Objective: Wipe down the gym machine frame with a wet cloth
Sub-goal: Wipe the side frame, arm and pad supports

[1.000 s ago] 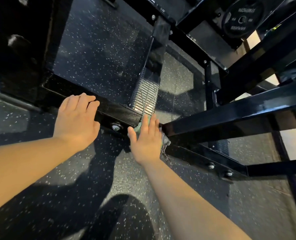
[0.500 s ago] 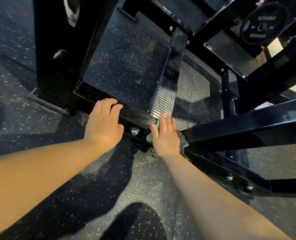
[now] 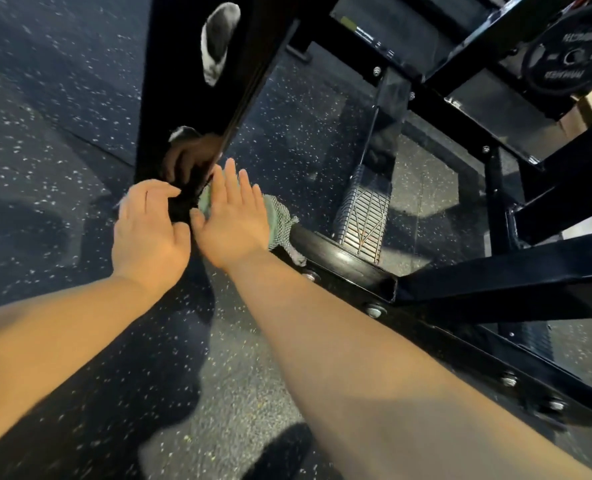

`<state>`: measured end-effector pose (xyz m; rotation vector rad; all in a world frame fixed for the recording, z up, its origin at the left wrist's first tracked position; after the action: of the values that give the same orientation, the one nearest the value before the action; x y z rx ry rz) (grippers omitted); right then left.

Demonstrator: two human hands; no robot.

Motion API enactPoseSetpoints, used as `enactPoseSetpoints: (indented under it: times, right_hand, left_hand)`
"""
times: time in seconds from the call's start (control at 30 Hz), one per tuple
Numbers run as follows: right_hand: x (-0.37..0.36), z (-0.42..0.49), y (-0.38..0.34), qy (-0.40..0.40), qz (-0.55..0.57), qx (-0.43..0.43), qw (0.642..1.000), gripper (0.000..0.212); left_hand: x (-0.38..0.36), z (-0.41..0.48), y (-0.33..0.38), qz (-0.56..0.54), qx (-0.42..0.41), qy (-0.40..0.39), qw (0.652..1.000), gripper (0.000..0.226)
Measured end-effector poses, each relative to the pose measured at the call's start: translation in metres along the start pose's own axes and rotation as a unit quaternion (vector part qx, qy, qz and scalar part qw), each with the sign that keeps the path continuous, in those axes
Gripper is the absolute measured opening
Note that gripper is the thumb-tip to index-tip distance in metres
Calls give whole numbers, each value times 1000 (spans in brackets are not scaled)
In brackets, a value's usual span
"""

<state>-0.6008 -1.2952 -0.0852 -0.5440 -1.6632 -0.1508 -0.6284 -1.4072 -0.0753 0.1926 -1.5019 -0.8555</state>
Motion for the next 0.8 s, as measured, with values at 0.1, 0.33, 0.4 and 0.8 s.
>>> enactPoseSetpoints:
  times: [0.1,0.33,0.4,0.8]
  right_hand:
    - [2,-30,46,10,-21,24,999,64]
    - [16,-120,186,45,1,-233,971,62]
    - [19,-112,166,95,0,-250,964,64]
    - [-1,13,-12,-8,-8,-72,997,97]
  left_hand:
    - [-8,-3,8,-31,12,-17,999,44]
    - [-37,-26,23,-81,44,-89,992,56]
    - [-29,-24,18,-102,37,-69,992,49]
    - [-12,2,-18,-193,63,-28,979,41]
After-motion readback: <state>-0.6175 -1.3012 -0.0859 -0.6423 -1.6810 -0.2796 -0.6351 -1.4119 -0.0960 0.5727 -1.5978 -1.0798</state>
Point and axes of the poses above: each hand's wrist, its own z-axis towards the middle knuckle, its own x-axis out of the back of the hand, y = z × x, the point moved 7 cm from there along z, towards the middle knuckle, and after that the axes turned 9 degrees about z, right-handed, at the moved point
